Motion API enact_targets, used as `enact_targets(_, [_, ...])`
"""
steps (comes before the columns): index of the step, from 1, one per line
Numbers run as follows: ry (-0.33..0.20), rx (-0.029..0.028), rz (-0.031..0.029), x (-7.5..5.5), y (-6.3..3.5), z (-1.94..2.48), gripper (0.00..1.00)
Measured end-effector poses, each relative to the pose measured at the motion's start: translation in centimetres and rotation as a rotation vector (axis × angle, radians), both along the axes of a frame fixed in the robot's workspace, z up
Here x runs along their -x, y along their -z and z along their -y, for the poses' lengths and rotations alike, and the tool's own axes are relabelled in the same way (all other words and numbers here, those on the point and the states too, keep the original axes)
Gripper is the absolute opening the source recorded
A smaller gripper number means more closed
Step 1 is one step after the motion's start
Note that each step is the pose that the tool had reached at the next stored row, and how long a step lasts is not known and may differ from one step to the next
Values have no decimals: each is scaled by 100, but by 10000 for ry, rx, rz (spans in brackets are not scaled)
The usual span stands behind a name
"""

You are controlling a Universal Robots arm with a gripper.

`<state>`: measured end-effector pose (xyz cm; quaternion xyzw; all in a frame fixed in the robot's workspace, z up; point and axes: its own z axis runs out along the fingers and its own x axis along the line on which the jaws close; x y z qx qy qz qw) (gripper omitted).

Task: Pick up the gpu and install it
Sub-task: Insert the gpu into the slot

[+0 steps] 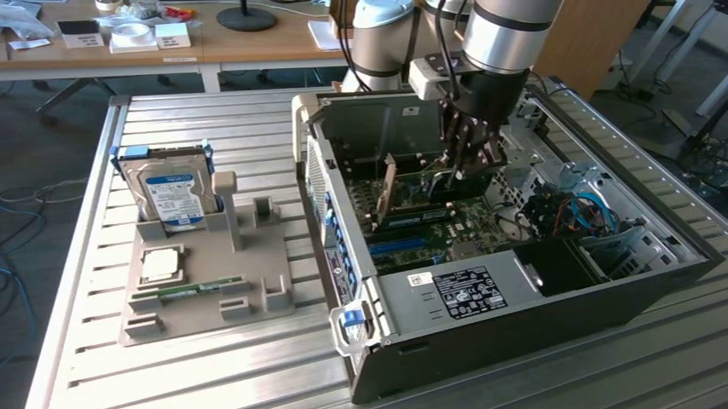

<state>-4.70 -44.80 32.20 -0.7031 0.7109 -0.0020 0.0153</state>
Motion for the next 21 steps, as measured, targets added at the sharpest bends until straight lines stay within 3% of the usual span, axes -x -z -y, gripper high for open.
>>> enact_targets(21, [0, -1, 1, 74, 33, 0, 27])
